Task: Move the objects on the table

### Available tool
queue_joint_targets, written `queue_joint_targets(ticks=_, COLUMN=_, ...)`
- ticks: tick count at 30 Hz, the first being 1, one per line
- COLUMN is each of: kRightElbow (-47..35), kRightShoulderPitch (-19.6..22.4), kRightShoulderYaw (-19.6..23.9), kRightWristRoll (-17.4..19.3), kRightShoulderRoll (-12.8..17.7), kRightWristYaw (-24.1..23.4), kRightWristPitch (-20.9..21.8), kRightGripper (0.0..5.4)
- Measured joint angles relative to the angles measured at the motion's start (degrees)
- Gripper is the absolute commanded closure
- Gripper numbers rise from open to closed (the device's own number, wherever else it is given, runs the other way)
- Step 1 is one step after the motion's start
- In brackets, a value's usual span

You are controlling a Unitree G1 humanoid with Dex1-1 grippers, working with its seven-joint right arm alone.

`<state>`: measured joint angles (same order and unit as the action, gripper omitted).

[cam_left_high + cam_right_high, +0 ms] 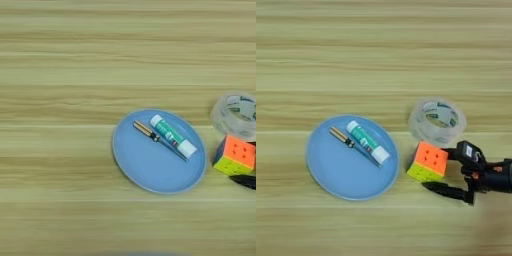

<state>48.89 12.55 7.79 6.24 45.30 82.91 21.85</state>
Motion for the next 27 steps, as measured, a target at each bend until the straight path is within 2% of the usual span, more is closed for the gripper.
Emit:
queue_joint_targets(ticks=3, kRightElbow=-0.01, kRightShoulderPitch=0.01, kRightShoulderYaw=-0.06, kRightWristRoll=0.05, kRightShoulderRoll=0.00, kRightWristYaw=0.12, kRightWristPitch=0.00, kRightGripper=0.04)
queue_joint_targets(ticks=12, kRightElbow=-5.90, kRightShoulderPitch=-0.21, kRightShoulderYaw=0.40, kRightWristRoll=3.22, kRightShoulderRoll=-0.02, kRightWristYaw=2.36, kRightWristPitch=-1.40, kRightGripper=0.02)
queue_joint_targets(ticks=16, kRightElbow=-13.27, kRightShoulderPitch=-2.11, kRightShoulderYaw=1.65, kRightWristRoll=7.43, kRightShoulderRoll=-0.05, kRightWristYaw=3.85, kRightWristPitch=-4.98, kRightGripper=0.02)
queue_joint_targets(ticks=19, kRightElbow=-17.29, kRightShoulderPitch=-3.04, kRightShoulderYaw=2.06, kRightWristRoll=9.28, kRightShoulderRoll=-0.09, kRightWristYaw=4.00, kRightWristPitch=-7.22, kRightGripper=0.02)
queue_joint_targets(ticks=22, kRightElbow=-23.80, kRightShoulderPitch=-4.37, kRightShoulderYaw=3.18, kRightWristRoll=12.64, kRightShoulderRoll=-0.40, kRightWristYaw=3.58, kRightWristPitch=-10.40, kRightGripper=0.02)
queue_joint_targets(ticks=27, kRightElbow=-32.39, kRightShoulderPitch=-5.09, kRightShoulderYaw=3.36, kRightWristRoll=13.31, kRightShoulderRoll=-1.95, kRightWristYaw=-1.62, kRightWristPitch=-14.02, kRightGripper=0.02)
